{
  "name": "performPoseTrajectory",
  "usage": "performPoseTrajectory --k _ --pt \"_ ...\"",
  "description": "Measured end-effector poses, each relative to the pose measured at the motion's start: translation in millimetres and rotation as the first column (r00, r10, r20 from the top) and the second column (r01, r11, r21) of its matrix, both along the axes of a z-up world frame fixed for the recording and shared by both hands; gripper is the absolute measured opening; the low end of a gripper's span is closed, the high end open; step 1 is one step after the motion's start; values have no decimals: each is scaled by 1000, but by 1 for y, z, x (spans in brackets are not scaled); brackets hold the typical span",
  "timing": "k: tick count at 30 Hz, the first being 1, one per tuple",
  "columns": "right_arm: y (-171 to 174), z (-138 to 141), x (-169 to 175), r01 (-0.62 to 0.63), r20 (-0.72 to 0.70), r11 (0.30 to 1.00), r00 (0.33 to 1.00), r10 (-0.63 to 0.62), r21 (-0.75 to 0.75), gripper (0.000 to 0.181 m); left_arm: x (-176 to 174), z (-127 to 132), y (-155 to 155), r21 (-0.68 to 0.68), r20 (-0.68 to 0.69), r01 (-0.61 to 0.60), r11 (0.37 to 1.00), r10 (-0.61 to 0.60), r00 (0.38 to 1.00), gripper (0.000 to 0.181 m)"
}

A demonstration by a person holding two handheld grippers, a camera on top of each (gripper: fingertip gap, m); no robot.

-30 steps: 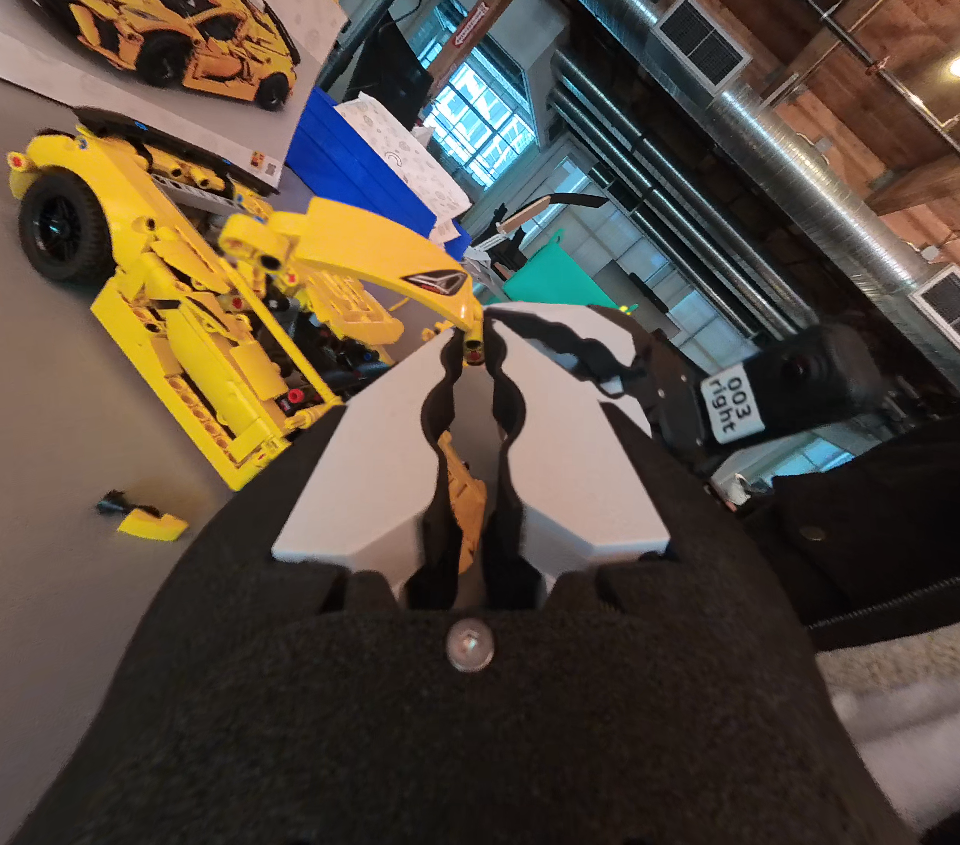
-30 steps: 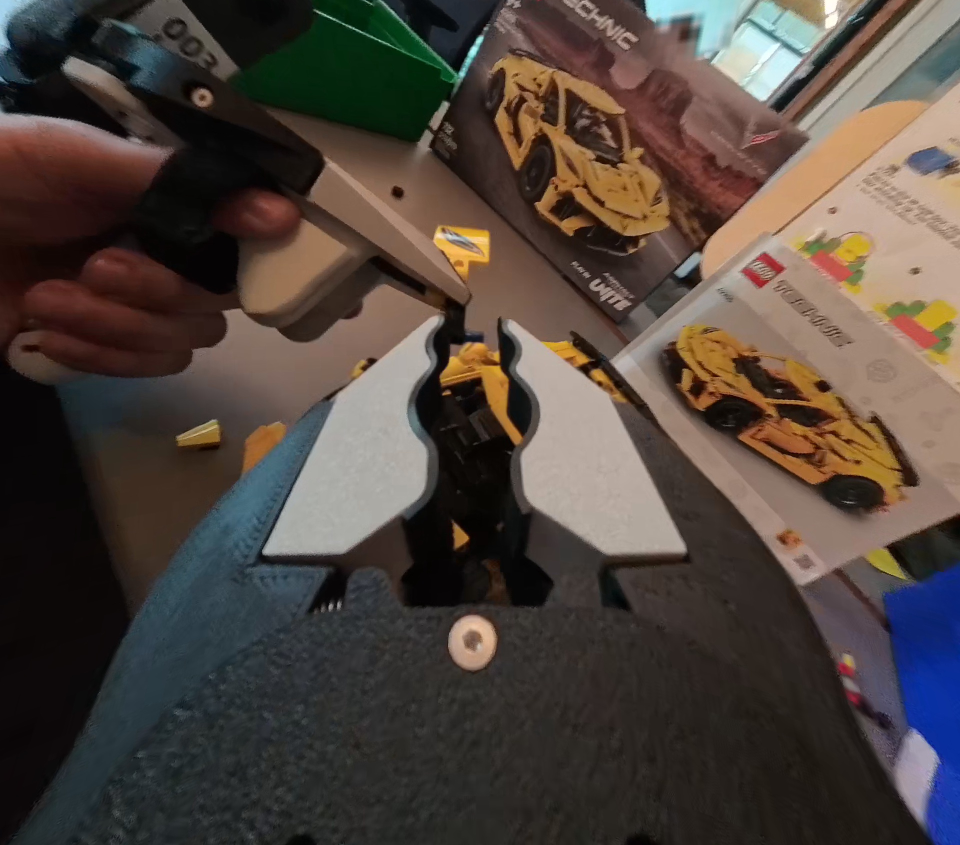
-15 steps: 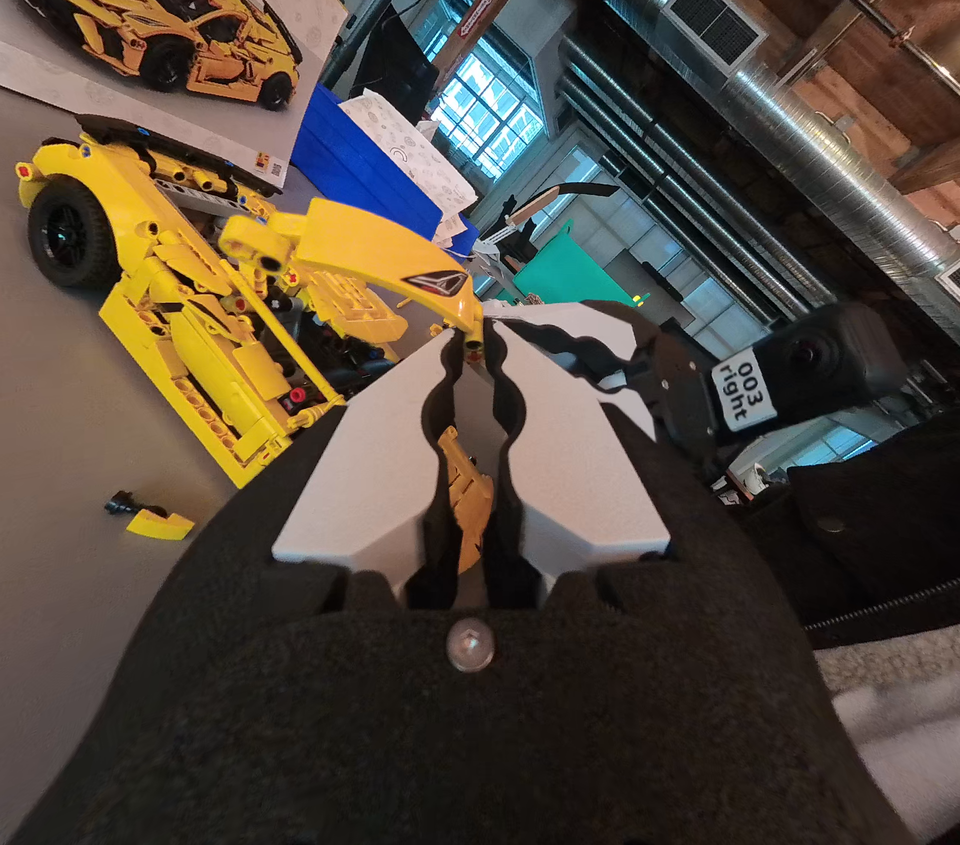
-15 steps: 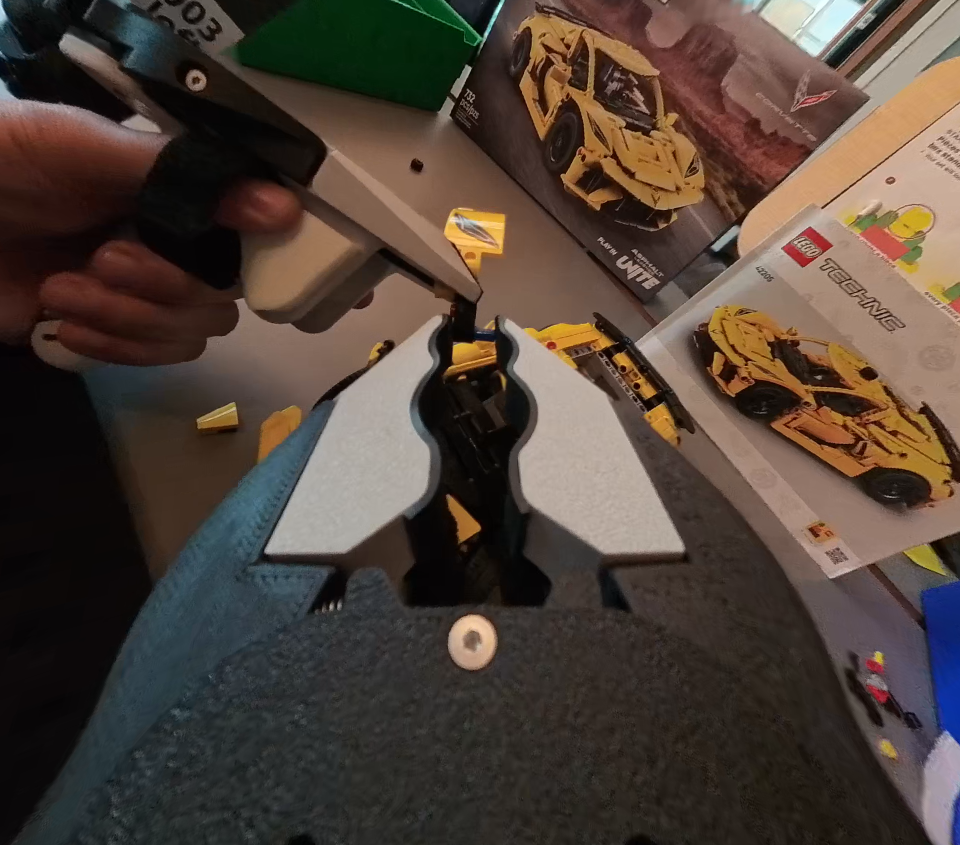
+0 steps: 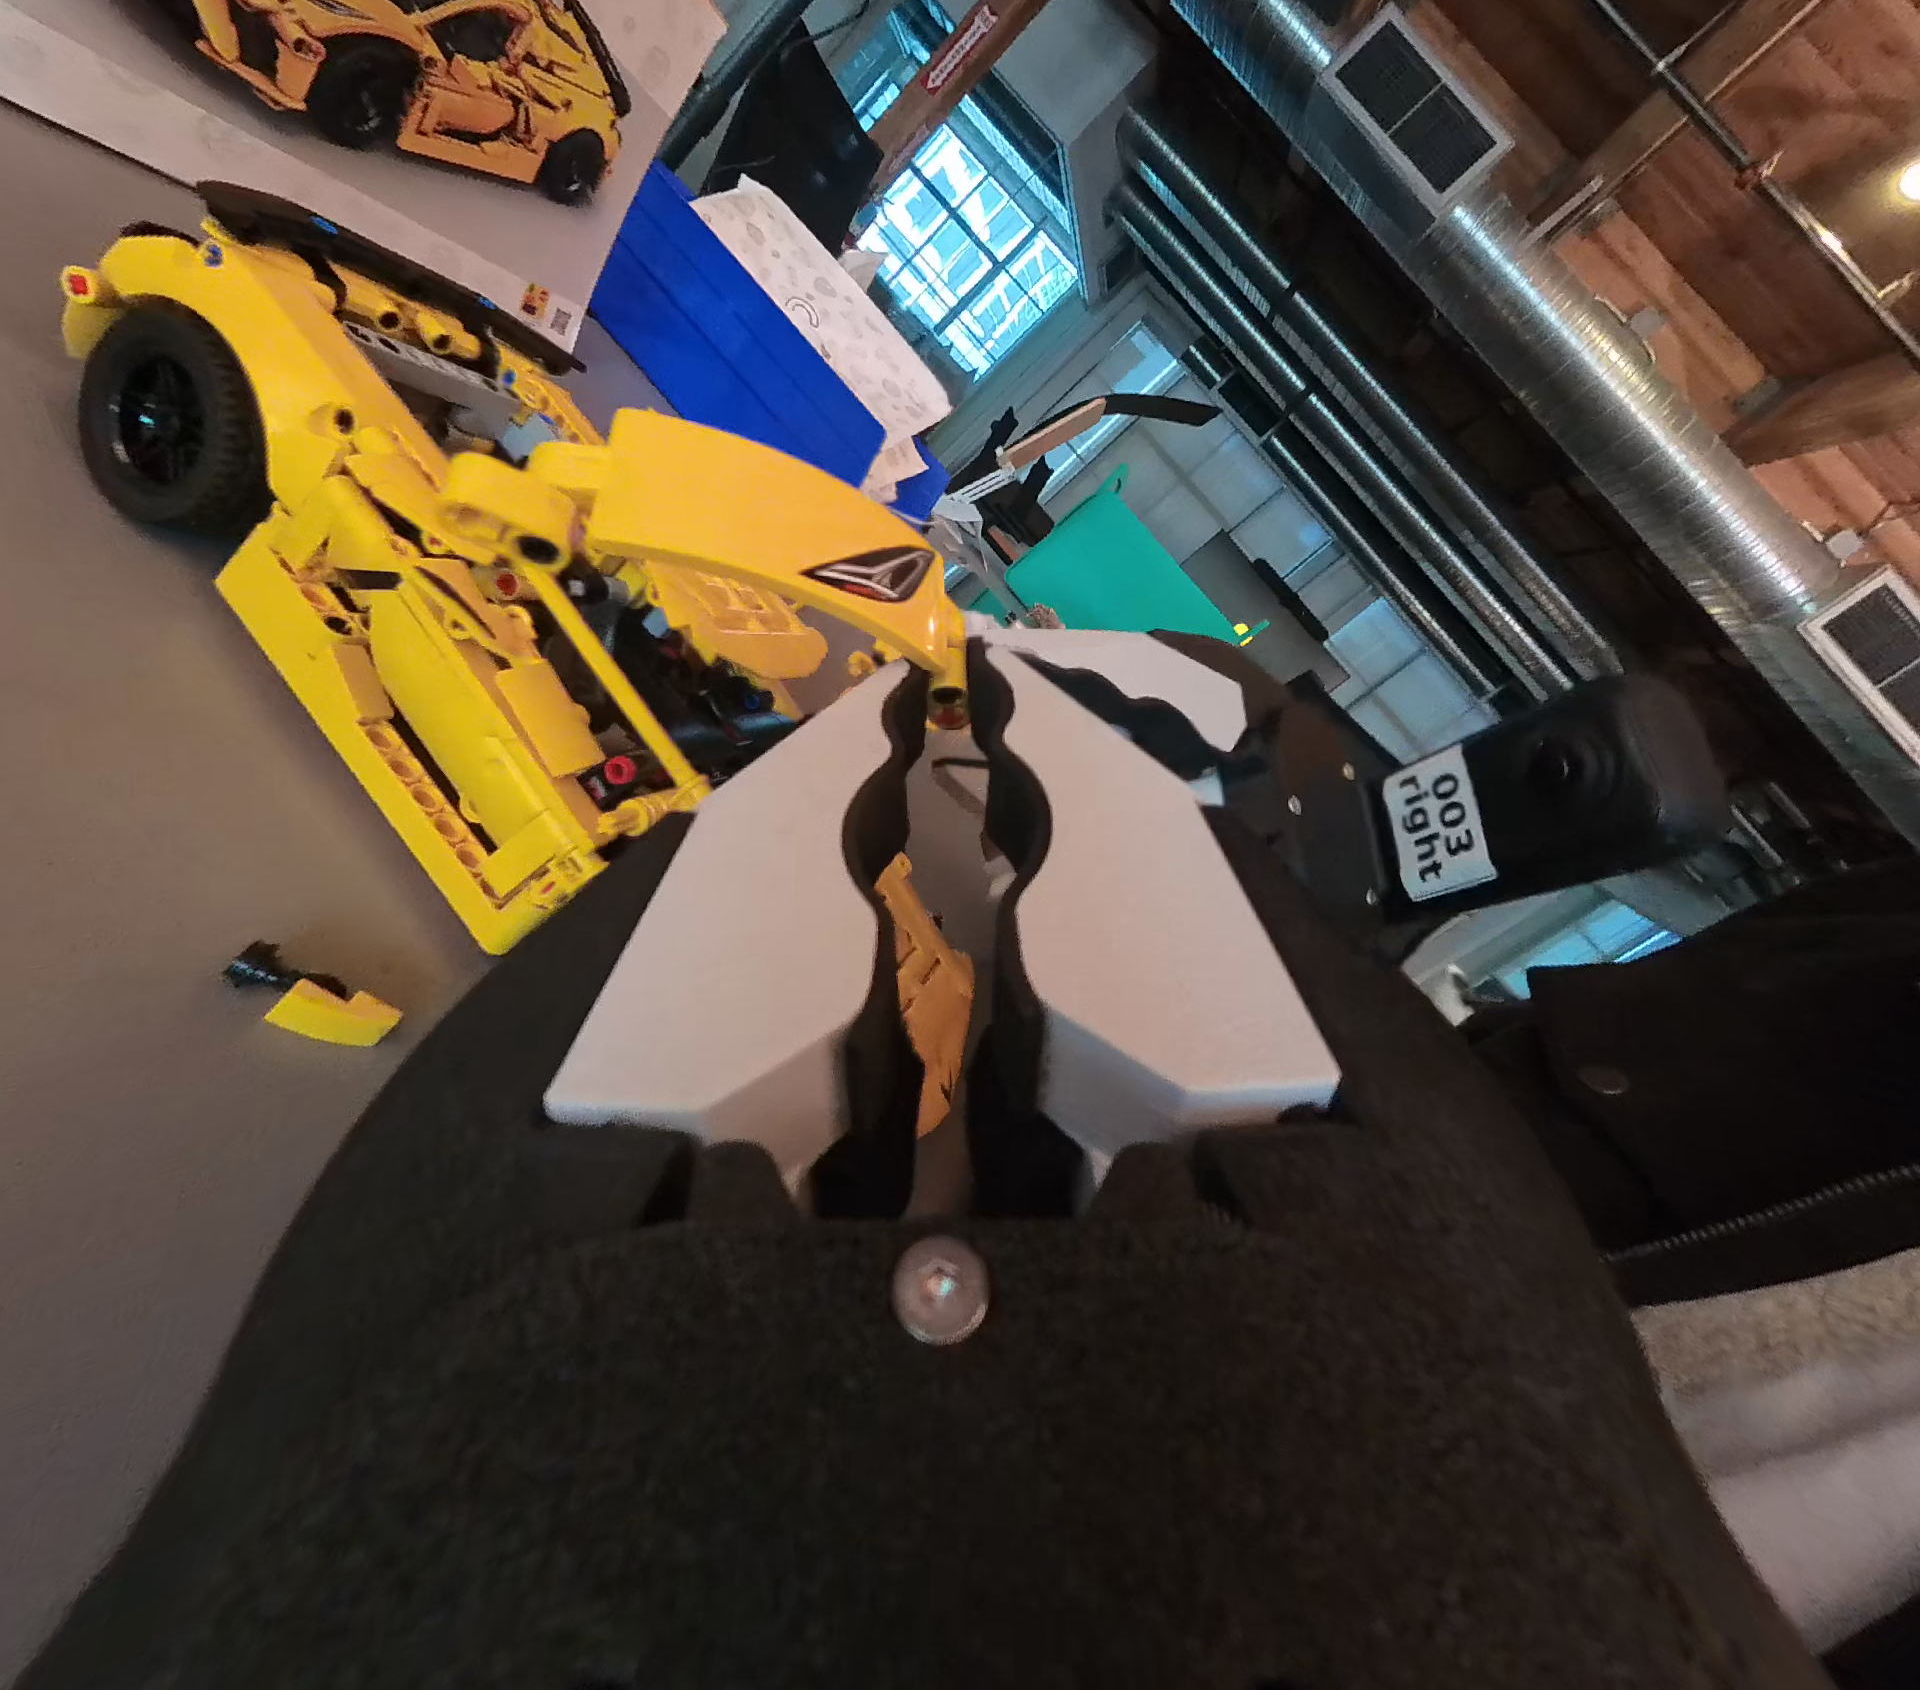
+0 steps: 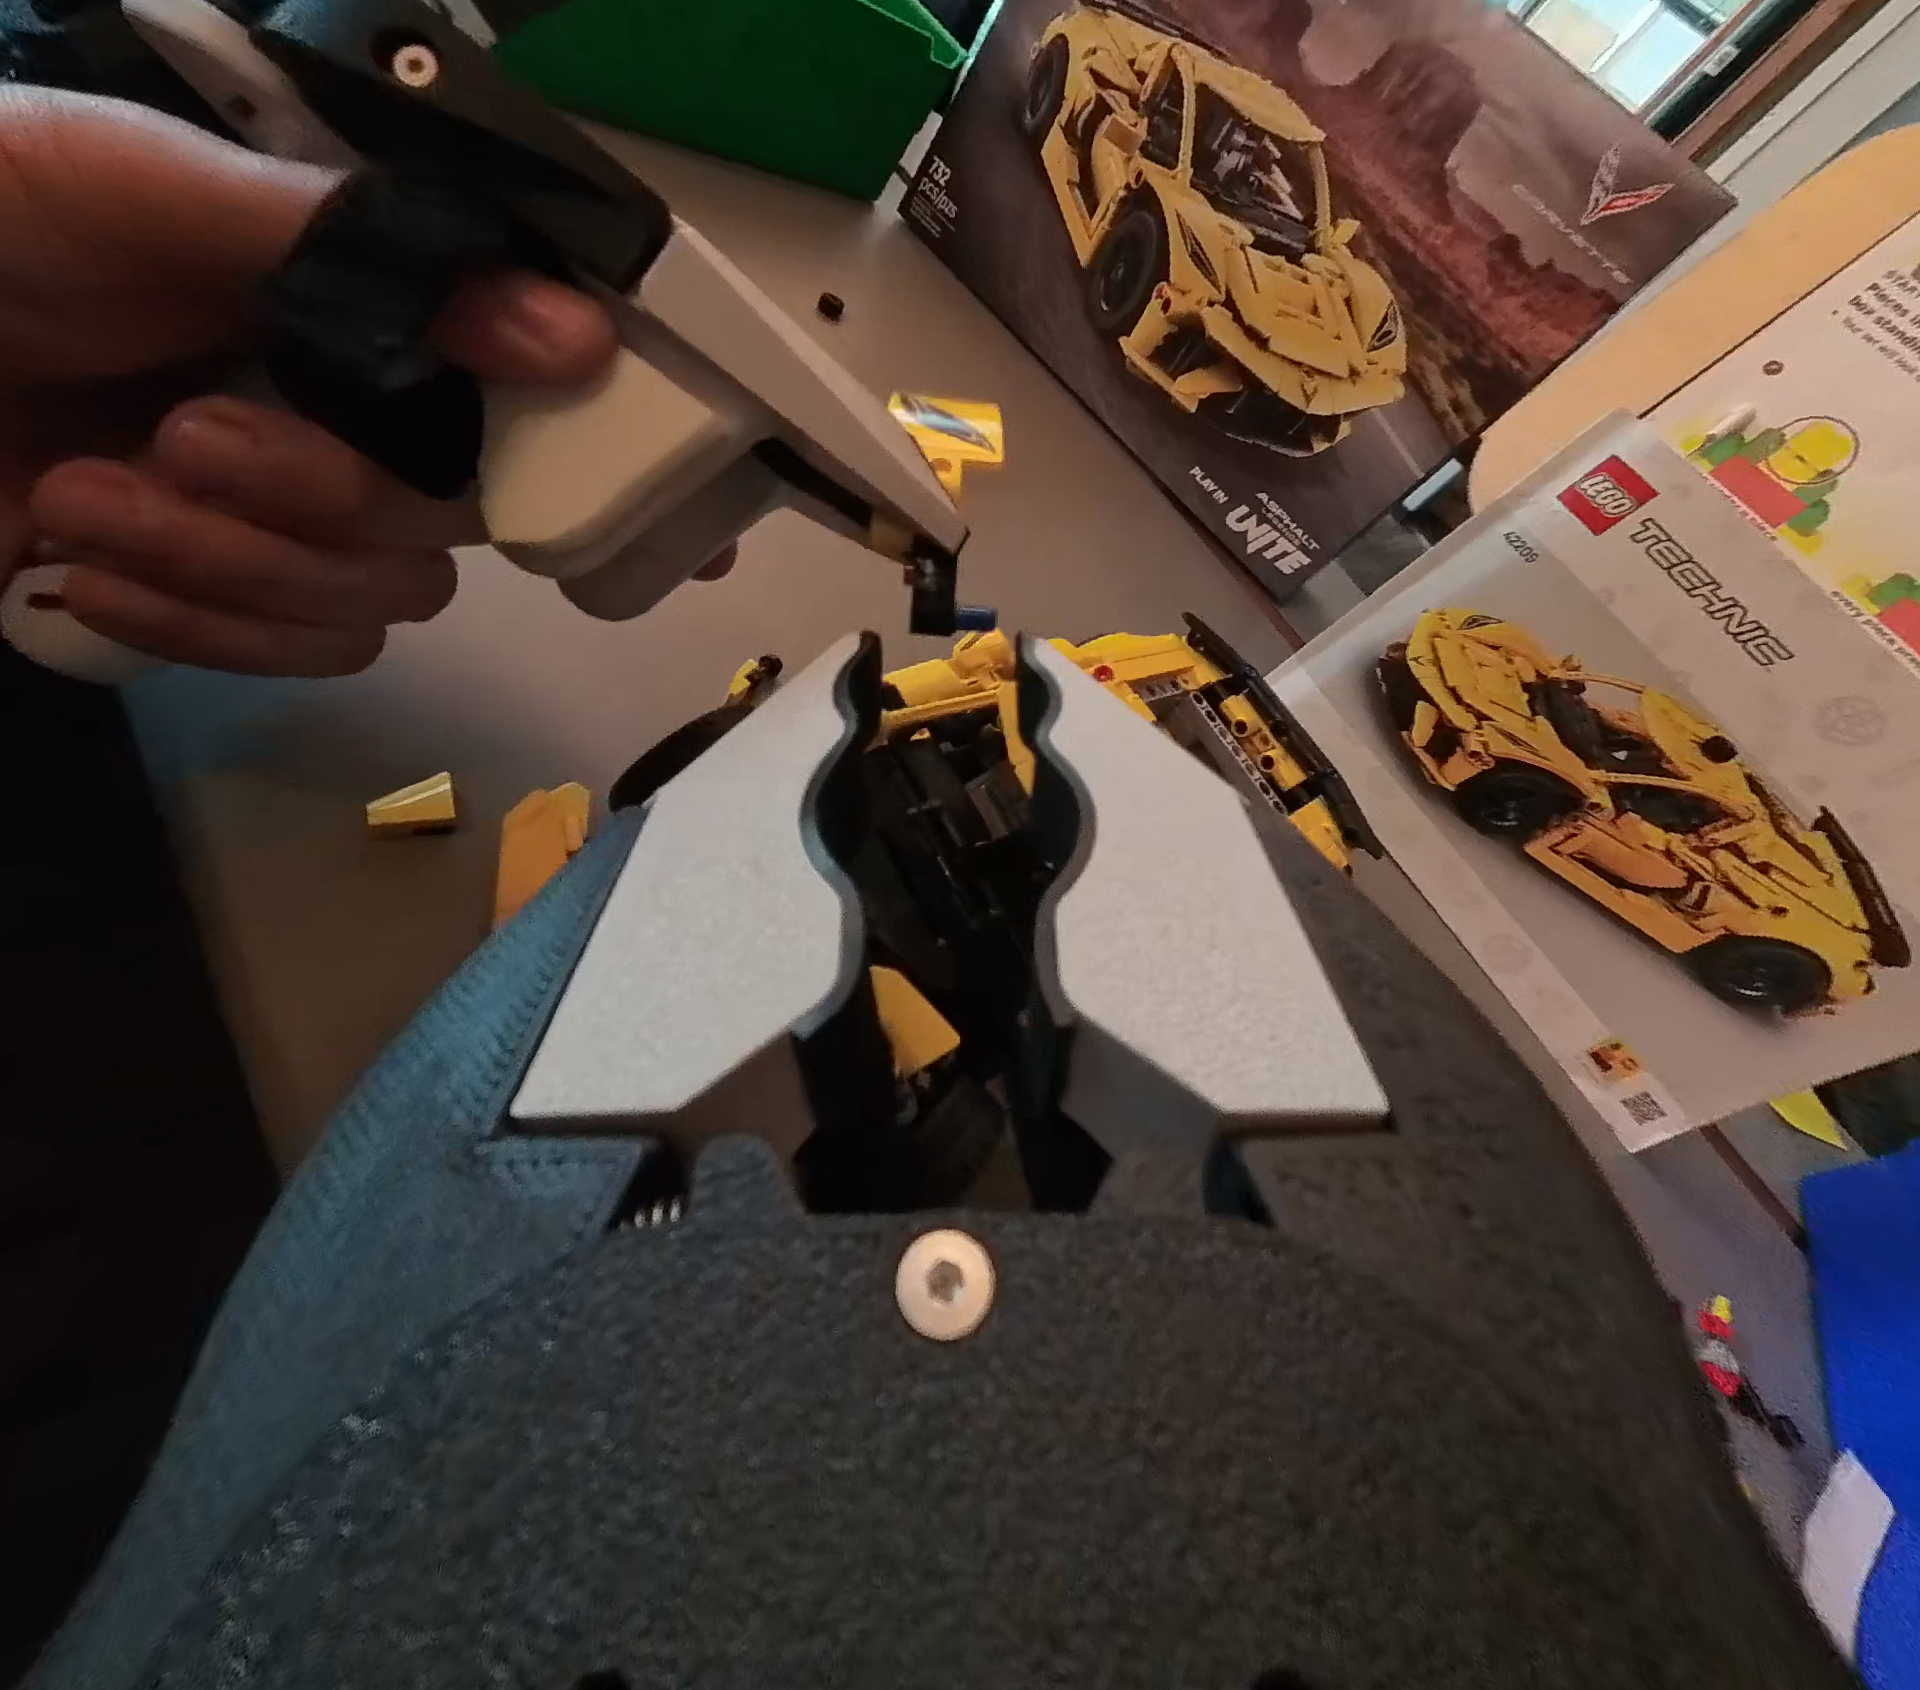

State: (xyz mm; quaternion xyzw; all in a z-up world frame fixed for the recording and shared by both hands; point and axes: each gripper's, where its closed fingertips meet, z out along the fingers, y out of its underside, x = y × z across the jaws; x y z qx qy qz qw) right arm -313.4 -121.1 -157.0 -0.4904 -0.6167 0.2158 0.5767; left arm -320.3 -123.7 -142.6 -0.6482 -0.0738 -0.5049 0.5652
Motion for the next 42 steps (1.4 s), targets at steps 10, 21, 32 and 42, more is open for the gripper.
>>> performPoseTrajectory --k 10,21,32,42 --pt "-6 18 10 -145 -64 983 988 139 -113 15 17 10 -12 21 165 227 974 -227 960 8" --pt "-31 28 41 -517 -278 510 836 473 -687 15 -7 18 -31 236 -403 128 963 -23 915 88" --pt "-58 1 46 -499 -138 477 781 609 -723 15 55 -11 -63 122 -552 474 872 -338 763 26" --pt "-46 15 37 -512 -258 469 825 503 -719 15 48 -3 -54 193 -568 370 909 -204 797 26"
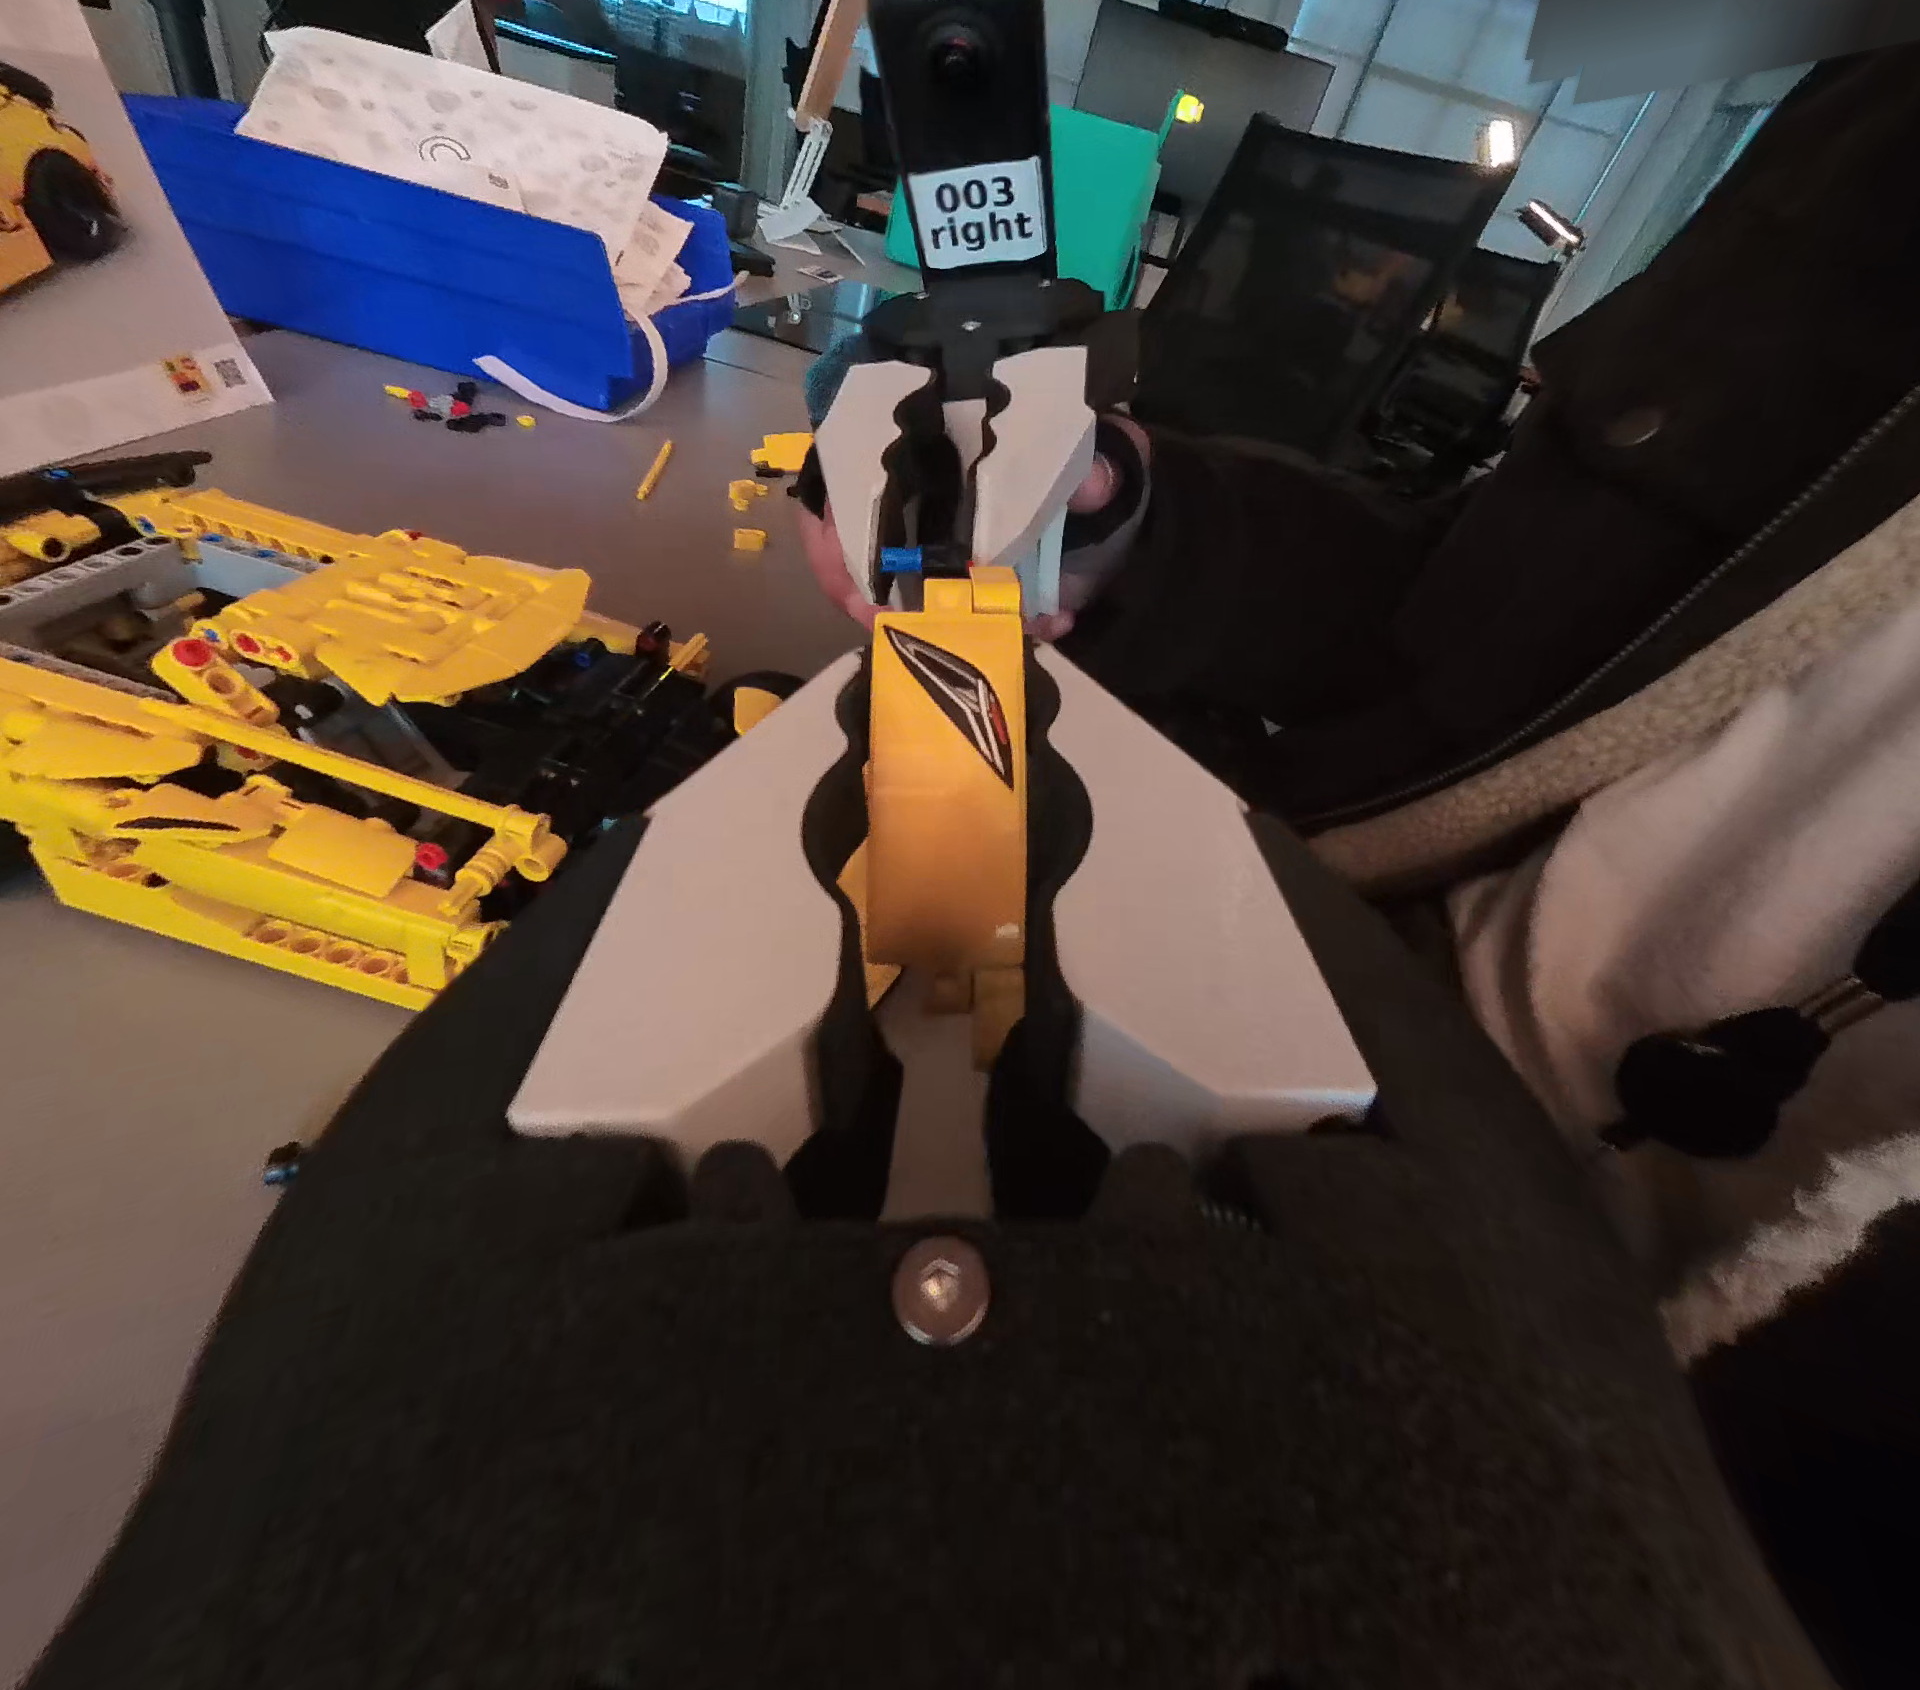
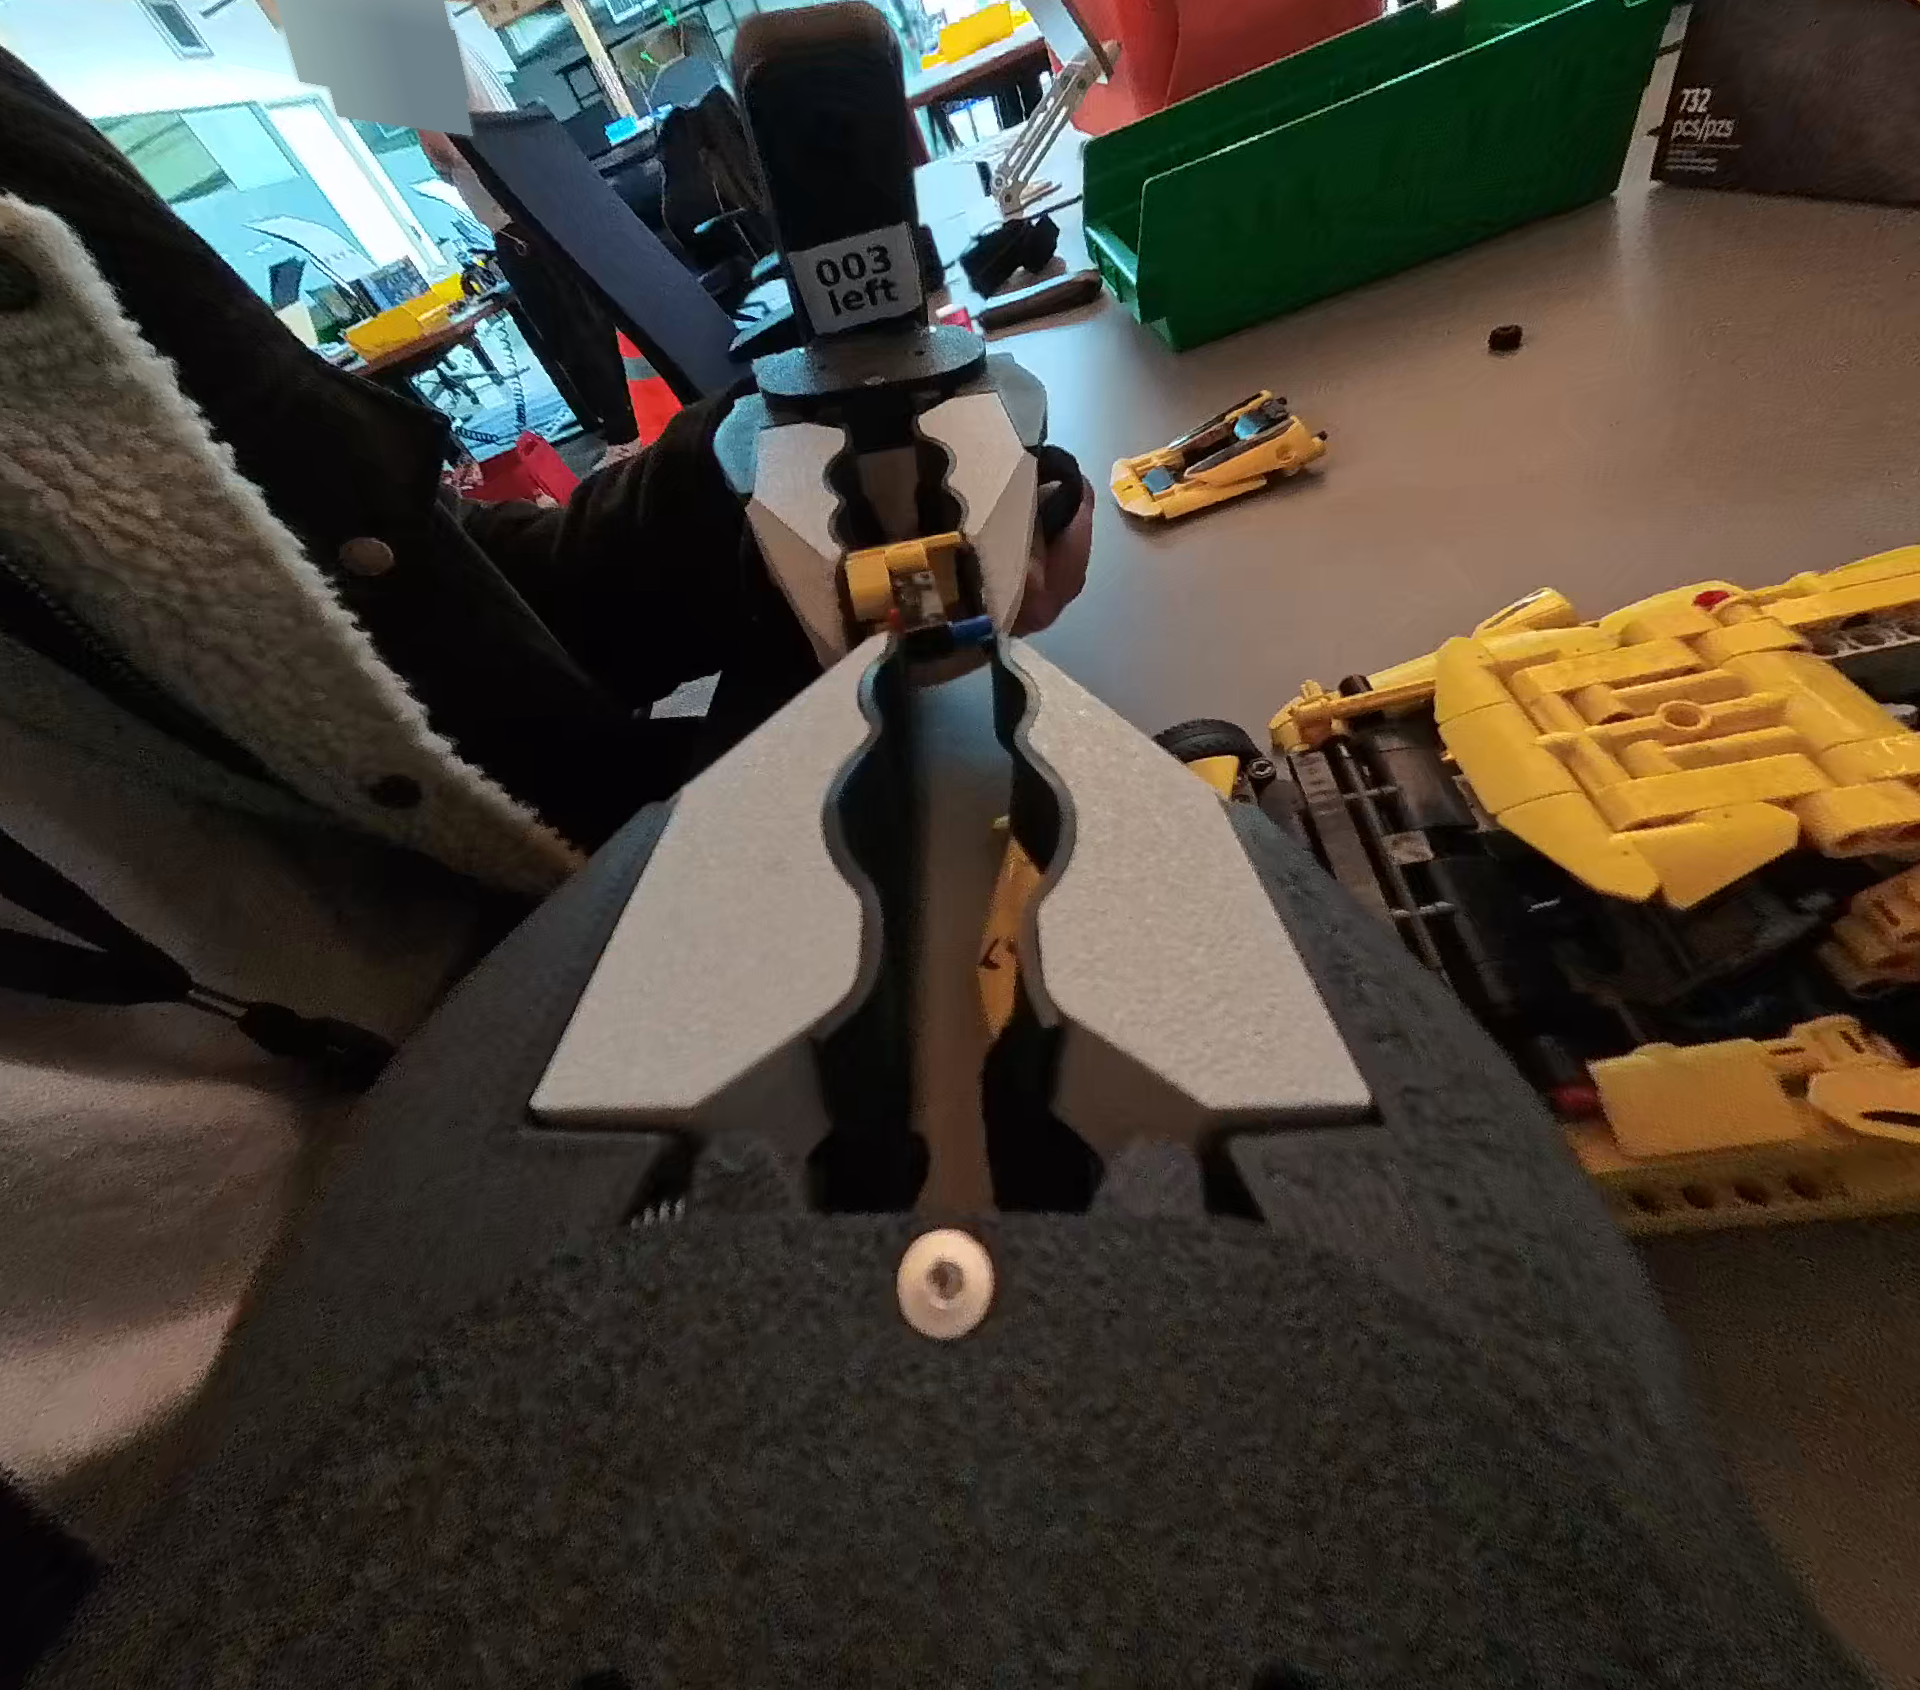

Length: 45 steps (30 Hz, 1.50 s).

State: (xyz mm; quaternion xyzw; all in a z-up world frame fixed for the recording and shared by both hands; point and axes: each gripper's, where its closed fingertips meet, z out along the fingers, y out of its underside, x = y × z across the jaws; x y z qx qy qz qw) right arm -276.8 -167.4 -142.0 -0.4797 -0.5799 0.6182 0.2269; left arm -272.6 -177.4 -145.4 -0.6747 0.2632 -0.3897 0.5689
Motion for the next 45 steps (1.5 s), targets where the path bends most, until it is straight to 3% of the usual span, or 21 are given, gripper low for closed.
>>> performPoseTrajectory --k 10,18,21,26,36,42,45 --pt "1 4 -2 21 -32 1000 999 -21 -5 15 2 -7 -3 -121 27 56 991 -53 998 26" --pt "2 5 -2 28 -41 1000 999 -28 -5 15 0 -7 -2 -119 34 50 992 -47 998 26" --pt "4 5 -3 34 -39 999 999 -35 -7 14 0 -7 0 -94 2 23 995 -23 1000 26" --pt "10 -1 -7 85 -13 996 996 -85 24 7 -7 -16 9 18 -179 -117 993 119 977 25" --pt "11 -1 -8 104 -25 994 994 -103 25 9 -7 -16 7 -101 -68 -65 993 58 996 25" --pt "16 -9 -11 164 -26 975 986 -162 152 19 -14 -24 14 -130 -96 -114 985 102 990 25" --pt "20 -11 -13 183 -11 975 983 -183 127 19 -18 -25 18 -131 -108 -146 981 132 985 25"
